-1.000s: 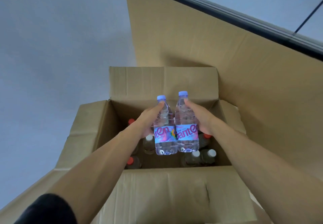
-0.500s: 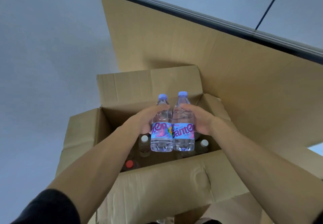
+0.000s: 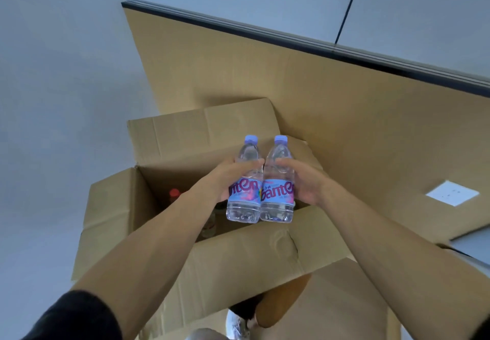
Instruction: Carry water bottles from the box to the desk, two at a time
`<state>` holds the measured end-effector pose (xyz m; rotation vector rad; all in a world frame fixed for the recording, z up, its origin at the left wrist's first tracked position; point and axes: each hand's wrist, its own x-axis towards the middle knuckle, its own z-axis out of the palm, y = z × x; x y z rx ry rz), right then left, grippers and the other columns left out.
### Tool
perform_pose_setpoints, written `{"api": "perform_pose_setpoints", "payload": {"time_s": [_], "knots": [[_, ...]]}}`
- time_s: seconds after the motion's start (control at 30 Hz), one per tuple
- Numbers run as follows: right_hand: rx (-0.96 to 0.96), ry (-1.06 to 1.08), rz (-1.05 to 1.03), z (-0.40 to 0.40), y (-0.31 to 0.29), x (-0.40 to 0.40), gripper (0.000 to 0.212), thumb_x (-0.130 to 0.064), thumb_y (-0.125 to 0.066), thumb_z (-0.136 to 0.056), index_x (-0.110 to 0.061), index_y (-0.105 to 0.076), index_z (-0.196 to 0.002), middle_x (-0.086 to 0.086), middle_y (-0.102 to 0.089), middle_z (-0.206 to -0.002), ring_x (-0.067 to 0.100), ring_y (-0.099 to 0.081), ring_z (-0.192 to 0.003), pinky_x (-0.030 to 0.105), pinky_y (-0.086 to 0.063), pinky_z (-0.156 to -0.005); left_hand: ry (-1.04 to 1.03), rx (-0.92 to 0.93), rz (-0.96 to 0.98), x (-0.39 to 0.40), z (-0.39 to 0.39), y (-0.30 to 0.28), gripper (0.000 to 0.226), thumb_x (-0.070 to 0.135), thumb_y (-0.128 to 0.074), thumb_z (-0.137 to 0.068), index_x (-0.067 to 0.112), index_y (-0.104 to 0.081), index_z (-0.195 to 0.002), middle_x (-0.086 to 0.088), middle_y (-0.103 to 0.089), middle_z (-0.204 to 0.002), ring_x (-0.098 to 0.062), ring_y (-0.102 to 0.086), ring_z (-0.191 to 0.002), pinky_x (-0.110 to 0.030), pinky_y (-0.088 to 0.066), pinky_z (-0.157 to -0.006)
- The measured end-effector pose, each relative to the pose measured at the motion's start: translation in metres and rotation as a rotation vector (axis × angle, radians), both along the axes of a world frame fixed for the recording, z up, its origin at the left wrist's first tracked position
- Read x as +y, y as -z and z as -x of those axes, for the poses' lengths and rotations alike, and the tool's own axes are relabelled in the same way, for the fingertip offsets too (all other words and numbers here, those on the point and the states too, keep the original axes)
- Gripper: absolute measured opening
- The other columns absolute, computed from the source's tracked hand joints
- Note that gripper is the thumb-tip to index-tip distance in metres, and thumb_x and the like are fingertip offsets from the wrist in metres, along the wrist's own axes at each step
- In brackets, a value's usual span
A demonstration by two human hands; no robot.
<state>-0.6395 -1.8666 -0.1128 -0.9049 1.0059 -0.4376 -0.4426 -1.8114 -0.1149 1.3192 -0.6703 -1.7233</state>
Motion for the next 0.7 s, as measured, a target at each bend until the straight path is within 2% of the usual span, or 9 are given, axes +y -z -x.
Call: {"api": "perform_pose_setpoints", "payload": {"time_s": [0.07, 0.13, 0.17, 0.27, 0.33, 0.43, 0.5, 0.63, 0.7], "knots": [[-0.02, 0.006, -0.004, 0.012, -0.005, 0.013, 0.026, -0.031, -0.056, -0.098, -0.016, -0.063, -0.118, 0.01, -0.074, -0.107, 0.027, -0.071, -0.094, 0.043, -0.056, -0.092, 0.032, -0.033, 0.017, 0.006, 0.012, -0.005, 0.052, 0.026, -0.086, -0.079, 0.004, -0.064, -0.12, -0.024, -0.072, -0.113, -0.036, -0.073, -0.098, -0.05, -0.06, -0.085], [-0.04, 0.019, -0.006, 0.027, -0.01, 0.025, 0.024, -0.034, -0.056, -0.098, -0.018, -0.063, -0.116, 0.006, -0.076, -0.099, 0.023, -0.073, -0.086, 0.037, -0.059, -0.078, 0.076, -0.045, 0.003, 0.014, 0.024, -0.01, 0.046, 0.024, -0.085, -0.078, 0.007, -0.065, -0.115, -0.022, -0.072, -0.114, -0.035, -0.073, -0.098, -0.05, -0.059, -0.086], [-0.052, 0.033, -0.003, 0.034, -0.012, 0.032, 0.026, -0.034, -0.056, -0.099, -0.017, -0.062, -0.118, 0.006, -0.076, -0.101, 0.023, -0.073, -0.087, 0.036, -0.059, -0.079, 0.095, -0.049, -0.016, 0.018, 0.031, -0.012, 0.04, 0.023, -0.084, -0.079, 0.009, -0.065, -0.112, -0.019, -0.074, -0.112, -0.033, -0.074, -0.095, -0.049, -0.06, -0.083], [-0.059, 0.077, -0.001, 0.059, -0.018, 0.054, 0.038, -0.035, -0.055, -0.1, -0.011, -0.057, -0.13, 0.012, -0.068, -0.116, 0.028, -0.067, -0.101, 0.042, -0.054, -0.094, 0.163, -0.042, -0.049, 0.031, 0.051, -0.017, 0.02, 0.021, -0.072, -0.086, 0.014, -0.062, -0.102, -0.011, -0.072, -0.094, -0.026, -0.072, -0.081, -0.04, -0.062, -0.071], [-0.065, 0.09, -0.001, 0.075, -0.02, 0.071, 0.038, -0.035, -0.054, -0.1, -0.011, -0.055, -0.13, 0.013, -0.067, -0.115, 0.027, -0.067, -0.099, 0.041, -0.055, -0.09, 0.207, -0.028, -0.057, 0.04, 0.067, -0.018, 0.01, 0.018, -0.064, -0.089, 0.016, -0.06, -0.099, -0.007, -0.062, -0.091, -0.022, -0.062, -0.081, -0.035, -0.058, -0.072], [-0.092, 0.163, -0.014, 0.102, -0.022, 0.096, 0.043, -0.035, -0.057, -0.099, -0.012, -0.051, -0.135, 0.012, -0.067, -0.114, 0.026, -0.069, -0.096, 0.038, -0.06, -0.082, 0.269, -0.018, -0.06, 0.051, 0.094, -0.022, 0.018, 0.012, -0.052, -0.09, 0.017, -0.052, -0.106, -0.001, -0.049, -0.084, -0.017, -0.051, -0.074, -0.033, -0.05, -0.075], [-0.092, 0.213, -0.018, 0.119, -0.022, 0.111, 0.049, -0.036, -0.059, -0.098, -0.011, -0.051, -0.138, 0.011, -0.069, -0.114, 0.025, -0.071, -0.096, 0.038, -0.059, -0.082, 0.315, -0.011, -0.049, 0.057, 0.111, -0.024, 0.017, 0.008, -0.051, -0.09, 0.014, -0.05, -0.107, -0.002, -0.051, -0.081, -0.017, -0.054, -0.072, -0.036, -0.05, -0.078], [-0.1, 0.312, -0.021, 0.153, -0.028, 0.139, 0.054, -0.036, -0.057, -0.099, -0.006, -0.049, -0.143, 0.017, -0.066, -0.127, 0.029, -0.068, -0.106, 0.043, -0.055, -0.091, 0.422, -0.023, 0.003, 0.064, 0.142, -0.027, 0.023, 0.014, -0.057, -0.096, 0.009, -0.056, -0.118, -0.011, -0.059, -0.104, -0.023, -0.062, -0.091, -0.042, -0.051, -0.09], [-0.078, 0.359, -0.009, 0.167, -0.031, 0.153, 0.052, -0.033, -0.056, -0.1, -0.005, -0.049, -0.144, 0.018, -0.066, -0.127, 0.029, -0.068, -0.105, 0.042, -0.056, -0.089, 0.468, -0.047, -0.007, 0.067, 0.157, -0.029, 0.028, 0.016, -0.057, -0.097, 0.008, -0.057, -0.123, -0.014, -0.064, -0.107, -0.027, -0.066, -0.097, -0.045, -0.054, -0.093]]}}
